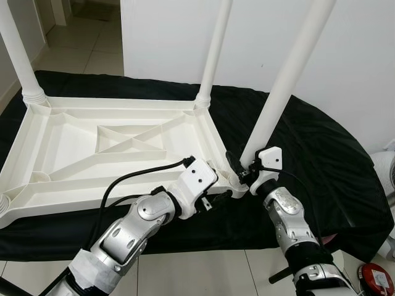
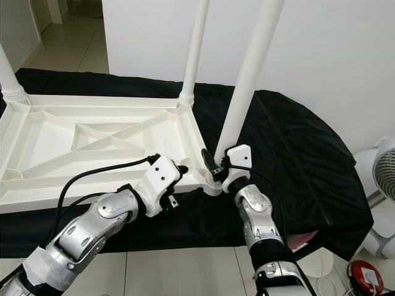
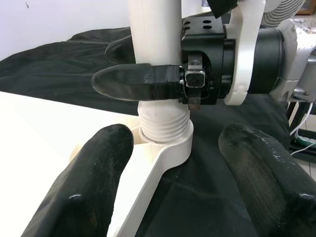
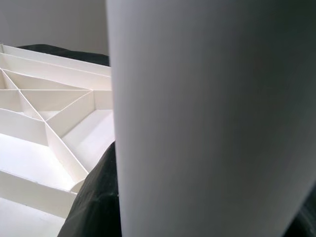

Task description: Building children table

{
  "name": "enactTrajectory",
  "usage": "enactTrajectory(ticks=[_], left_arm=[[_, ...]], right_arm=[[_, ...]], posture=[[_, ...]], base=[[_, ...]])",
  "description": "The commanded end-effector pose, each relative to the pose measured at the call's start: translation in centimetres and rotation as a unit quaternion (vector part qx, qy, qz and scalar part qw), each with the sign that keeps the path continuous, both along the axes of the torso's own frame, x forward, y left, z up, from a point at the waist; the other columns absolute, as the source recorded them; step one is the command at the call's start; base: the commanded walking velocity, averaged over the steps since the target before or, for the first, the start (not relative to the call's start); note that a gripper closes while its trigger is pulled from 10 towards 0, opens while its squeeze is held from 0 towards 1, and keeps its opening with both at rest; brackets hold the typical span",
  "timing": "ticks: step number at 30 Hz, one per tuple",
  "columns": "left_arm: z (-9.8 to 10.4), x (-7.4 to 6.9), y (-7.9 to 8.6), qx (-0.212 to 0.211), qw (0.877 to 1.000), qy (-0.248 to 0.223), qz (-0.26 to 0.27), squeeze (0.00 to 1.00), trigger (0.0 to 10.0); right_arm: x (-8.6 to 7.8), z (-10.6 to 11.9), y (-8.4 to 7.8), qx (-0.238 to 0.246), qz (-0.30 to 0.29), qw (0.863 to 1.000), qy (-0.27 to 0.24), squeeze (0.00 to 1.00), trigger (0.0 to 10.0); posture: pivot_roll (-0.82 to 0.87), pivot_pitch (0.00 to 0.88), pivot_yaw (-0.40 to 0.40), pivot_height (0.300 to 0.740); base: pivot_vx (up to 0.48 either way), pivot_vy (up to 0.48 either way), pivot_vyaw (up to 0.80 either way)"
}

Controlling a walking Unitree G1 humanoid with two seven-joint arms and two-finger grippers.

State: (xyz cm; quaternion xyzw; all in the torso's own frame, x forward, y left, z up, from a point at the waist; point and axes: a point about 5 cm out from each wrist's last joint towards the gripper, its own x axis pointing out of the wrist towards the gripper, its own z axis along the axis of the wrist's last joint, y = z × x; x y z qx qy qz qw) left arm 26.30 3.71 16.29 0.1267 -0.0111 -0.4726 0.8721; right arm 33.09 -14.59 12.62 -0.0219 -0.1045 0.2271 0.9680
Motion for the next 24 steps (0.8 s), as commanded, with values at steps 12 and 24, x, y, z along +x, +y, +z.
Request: enactTrajectory(ticks=[12, 24], left_arm=[[0.6, -0.4, -0.2, 0.004, 0.999, -0.003, -0.034, 0.00, 10.0], [0.9, -0.4, -0.2, 0.002, 0.999, -0.005, -0.034, 0.00, 10.0]], right_arm=[[-1.1, -3.0, 0.6, -0.025, 0.040, 0.997, 0.056, 0.00, 10.0], [-0.5, -3.6, -0.4, 0.077, -0.003, 0.990, 0.118, 0.00, 10.0]], posture=[[0.04, 0.000, -0.132, 0.740], [0.04, 0.000, -0.127, 0.740]], base=[[0.000, 0.000, 0.00], [0.000, 0.000, 0.00]])
